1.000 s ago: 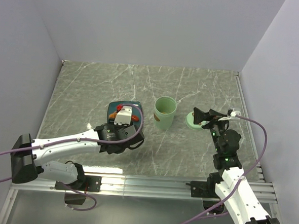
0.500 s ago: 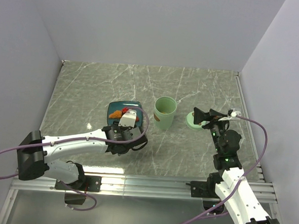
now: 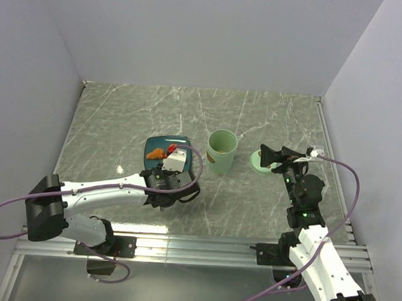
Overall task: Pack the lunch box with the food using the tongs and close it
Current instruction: Pick up the food using the clamp
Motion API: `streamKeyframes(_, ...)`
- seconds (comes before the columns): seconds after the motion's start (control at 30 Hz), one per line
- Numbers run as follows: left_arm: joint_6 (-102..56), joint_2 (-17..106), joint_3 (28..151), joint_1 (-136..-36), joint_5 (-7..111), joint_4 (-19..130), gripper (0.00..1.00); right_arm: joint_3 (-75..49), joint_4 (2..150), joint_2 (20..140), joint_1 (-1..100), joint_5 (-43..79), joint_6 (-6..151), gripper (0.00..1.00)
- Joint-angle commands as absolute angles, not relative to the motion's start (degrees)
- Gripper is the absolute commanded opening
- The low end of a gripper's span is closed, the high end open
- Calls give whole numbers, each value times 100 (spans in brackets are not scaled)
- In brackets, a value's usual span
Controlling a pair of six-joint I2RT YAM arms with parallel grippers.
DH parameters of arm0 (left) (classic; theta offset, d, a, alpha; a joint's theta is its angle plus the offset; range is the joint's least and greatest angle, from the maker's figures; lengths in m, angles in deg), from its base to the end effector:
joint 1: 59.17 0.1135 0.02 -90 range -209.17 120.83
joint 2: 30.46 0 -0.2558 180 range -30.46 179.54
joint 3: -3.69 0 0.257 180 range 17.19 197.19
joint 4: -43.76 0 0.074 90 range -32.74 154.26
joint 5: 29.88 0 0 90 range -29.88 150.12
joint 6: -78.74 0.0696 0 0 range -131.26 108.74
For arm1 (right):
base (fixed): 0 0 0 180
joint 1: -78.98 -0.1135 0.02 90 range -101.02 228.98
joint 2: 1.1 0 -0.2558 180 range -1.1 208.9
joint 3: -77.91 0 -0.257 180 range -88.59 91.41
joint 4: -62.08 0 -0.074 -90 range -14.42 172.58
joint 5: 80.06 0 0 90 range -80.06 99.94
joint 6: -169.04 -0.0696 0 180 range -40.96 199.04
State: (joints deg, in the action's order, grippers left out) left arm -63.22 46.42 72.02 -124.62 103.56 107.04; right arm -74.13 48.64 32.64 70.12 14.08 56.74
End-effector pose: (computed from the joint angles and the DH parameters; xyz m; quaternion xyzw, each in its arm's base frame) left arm 0.1494 -0.2120 0.2061 0.0497 0.9179 0.0645 0.3885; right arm 0.2019 0.0366 0.2488 0.0500 0.6565 0.2250 0.7182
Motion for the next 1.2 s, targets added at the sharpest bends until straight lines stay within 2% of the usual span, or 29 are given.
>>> streamKeyframes(0.0, -6303, 4592, 7186, -12482, 10468, 10569, 38, -7418, 4728, 3239, 6975, 1416, 5654, 100)
streamKeyframes(0.13, -6346, 4539, 7186, -12447, 10564, 10621, 26, -7409, 4728, 3265, 6975, 1424, 5654, 100)
streamKeyframes(0.3, -6513, 4320, 7274, -12447, 10757, 10832, 20, -7400, 4719, 3292, 6984, 1424, 5663, 100)
streamKeyframes(0.77, -6277, 3950, 7441, -12456, 10916, 10710, 20, -7391, 4675, 3362, 6975, 1460, 5672, 100)
streamKeyframes(1.0, -5337, 3774, 7537, -12359, 10802, 9665, 20, -7374, 4666, 3406, 6975, 1495, 5663, 100)
streamKeyframes(1.17, -4363, 3836, 7854, -11938, 10460, 8769, 20, -7374, 4667, 3424, 6975, 1468, 5672, 100)
